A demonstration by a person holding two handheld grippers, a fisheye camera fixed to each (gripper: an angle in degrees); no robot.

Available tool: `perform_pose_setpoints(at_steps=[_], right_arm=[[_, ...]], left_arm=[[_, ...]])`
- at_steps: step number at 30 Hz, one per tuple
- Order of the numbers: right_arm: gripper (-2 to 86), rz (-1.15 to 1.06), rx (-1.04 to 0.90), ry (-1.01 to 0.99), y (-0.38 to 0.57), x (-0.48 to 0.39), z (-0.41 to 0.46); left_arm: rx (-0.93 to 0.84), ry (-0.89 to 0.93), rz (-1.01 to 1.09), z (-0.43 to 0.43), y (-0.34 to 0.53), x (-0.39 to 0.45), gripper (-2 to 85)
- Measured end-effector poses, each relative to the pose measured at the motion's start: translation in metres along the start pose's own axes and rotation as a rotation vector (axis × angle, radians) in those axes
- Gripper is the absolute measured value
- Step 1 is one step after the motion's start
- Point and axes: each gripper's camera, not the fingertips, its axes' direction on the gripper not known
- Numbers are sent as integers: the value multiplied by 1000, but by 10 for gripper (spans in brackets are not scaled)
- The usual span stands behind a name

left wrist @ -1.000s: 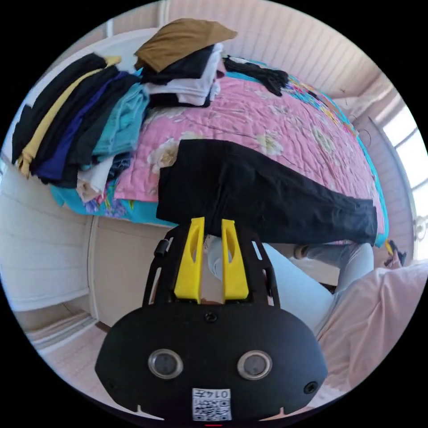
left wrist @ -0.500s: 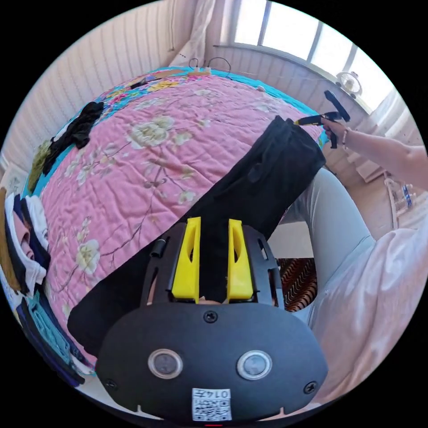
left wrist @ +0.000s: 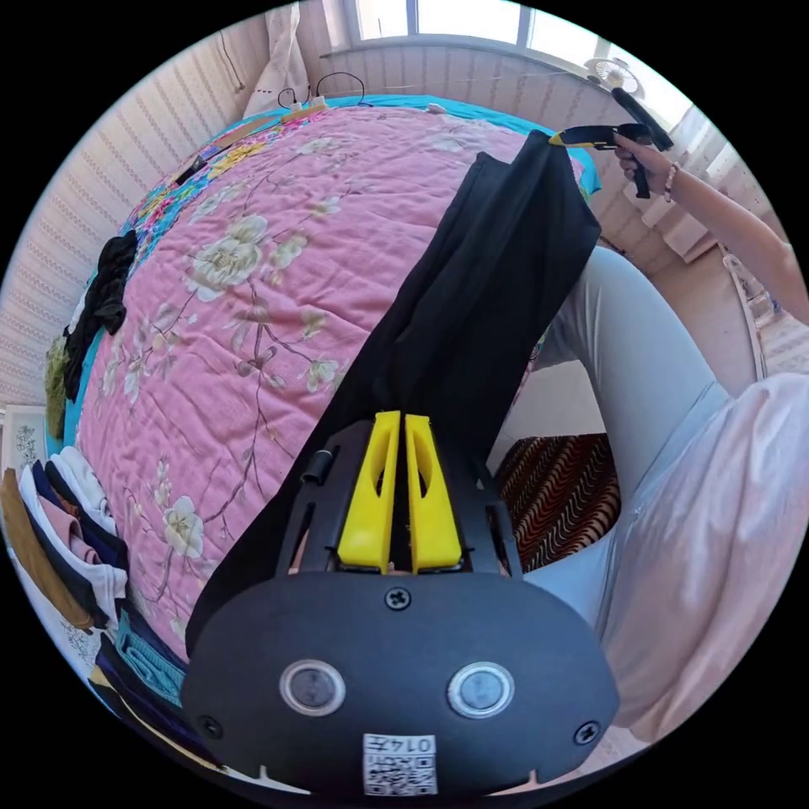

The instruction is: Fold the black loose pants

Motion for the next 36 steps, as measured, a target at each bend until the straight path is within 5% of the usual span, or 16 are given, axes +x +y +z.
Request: perform_pose_setpoints(at_steps=[10,19,28,36], right_arm=[[13,-14,-29,-70,-42,3,-21],[51,14,-209,16,-91,11,54],[75,176,-59,128,55,100,-26],[110,522,73,-192,146,174,-17]], left_arm=[[93,120,-120,-68,-49,-22,-10],[-76,243,-375,-9,-107,-69,-3],[-50,242,-367,-21,-151,-62,17],[34,97,-300,-81,-211,-60,41]])
